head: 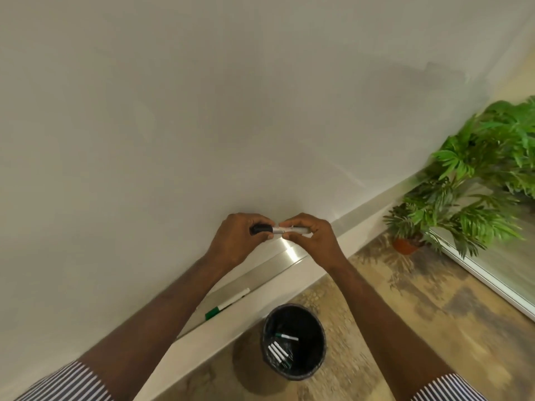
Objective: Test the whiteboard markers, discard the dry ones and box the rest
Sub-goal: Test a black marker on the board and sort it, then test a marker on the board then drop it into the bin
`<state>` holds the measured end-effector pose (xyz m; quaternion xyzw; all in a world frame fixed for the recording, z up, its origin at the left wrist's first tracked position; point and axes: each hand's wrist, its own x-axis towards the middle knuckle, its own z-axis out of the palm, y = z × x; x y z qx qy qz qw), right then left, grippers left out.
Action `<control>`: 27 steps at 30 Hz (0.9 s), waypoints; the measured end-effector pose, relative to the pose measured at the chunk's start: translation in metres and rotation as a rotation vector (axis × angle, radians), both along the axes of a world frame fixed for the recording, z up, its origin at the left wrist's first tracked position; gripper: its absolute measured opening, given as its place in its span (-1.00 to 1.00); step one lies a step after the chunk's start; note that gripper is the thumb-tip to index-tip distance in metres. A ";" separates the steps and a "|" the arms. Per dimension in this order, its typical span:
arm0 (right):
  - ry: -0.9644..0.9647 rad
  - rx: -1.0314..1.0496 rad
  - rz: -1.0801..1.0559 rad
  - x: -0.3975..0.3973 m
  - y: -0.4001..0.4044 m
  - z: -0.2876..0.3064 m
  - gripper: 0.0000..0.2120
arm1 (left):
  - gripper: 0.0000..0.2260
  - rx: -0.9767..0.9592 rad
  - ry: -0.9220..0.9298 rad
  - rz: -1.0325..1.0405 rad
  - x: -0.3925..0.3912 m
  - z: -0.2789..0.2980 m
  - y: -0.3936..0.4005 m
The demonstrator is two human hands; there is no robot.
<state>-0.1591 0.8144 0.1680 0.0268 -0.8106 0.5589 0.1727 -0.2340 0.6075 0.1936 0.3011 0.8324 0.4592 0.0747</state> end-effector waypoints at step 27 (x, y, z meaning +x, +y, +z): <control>-0.317 0.041 -0.096 0.021 0.044 -0.136 -0.84 | -0.76 -0.387 -0.158 -0.070 0.038 -0.161 0.034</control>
